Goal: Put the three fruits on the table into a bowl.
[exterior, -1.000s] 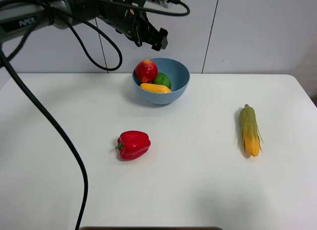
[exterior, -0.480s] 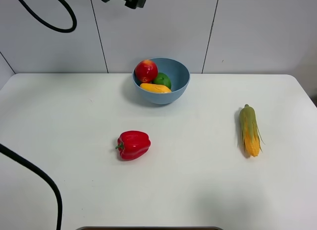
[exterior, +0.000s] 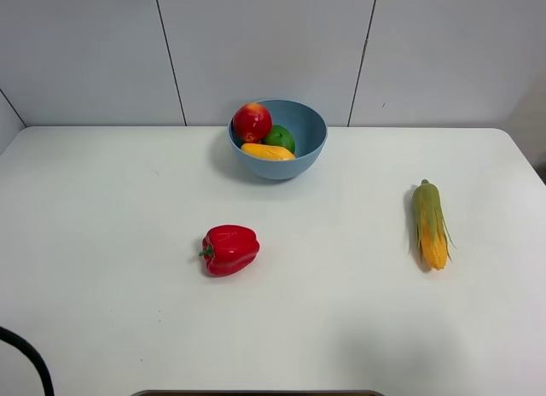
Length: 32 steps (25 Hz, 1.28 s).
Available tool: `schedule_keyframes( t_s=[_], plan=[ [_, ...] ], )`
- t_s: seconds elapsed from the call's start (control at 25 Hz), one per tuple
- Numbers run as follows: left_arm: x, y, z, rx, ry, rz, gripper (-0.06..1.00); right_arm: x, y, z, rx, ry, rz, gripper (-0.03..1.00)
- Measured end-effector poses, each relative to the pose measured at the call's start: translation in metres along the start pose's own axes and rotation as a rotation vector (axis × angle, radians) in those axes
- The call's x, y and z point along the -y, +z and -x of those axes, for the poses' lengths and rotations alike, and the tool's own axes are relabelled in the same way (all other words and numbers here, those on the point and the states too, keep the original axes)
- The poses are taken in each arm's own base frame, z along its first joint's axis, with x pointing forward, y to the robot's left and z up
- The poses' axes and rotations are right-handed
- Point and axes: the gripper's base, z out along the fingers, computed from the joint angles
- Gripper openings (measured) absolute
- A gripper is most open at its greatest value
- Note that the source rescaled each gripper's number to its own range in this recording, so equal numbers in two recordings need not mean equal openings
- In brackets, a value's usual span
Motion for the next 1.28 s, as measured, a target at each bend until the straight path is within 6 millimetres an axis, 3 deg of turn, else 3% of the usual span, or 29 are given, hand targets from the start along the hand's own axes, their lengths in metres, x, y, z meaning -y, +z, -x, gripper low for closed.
schedule_keyframes(
  t_s=[0.4,0.8,1.04,1.28],
  plan=[
    [-0.045,-0.085,-0.018,-0.105,-0.068,0.133,0.99,0.0,0.0,0.0,0.0,0.0,0.0,0.99],
    [-0.053,-0.184,-0.027,0.057,-0.097,0.188,0.99,0.0,0.0,0.0,0.0,0.0,0.0,0.99],
    [-0.05,-0.229,-0.065,0.078,-0.114,0.231,0.99,0.0,0.0,0.0,0.0,0.0,0.0,0.99],
    [-0.044,-0.261,-0.118,0.076,-0.16,0.287,0.99,0.0,0.0,0.0,0.0,0.0,0.0,0.99]
  ],
)
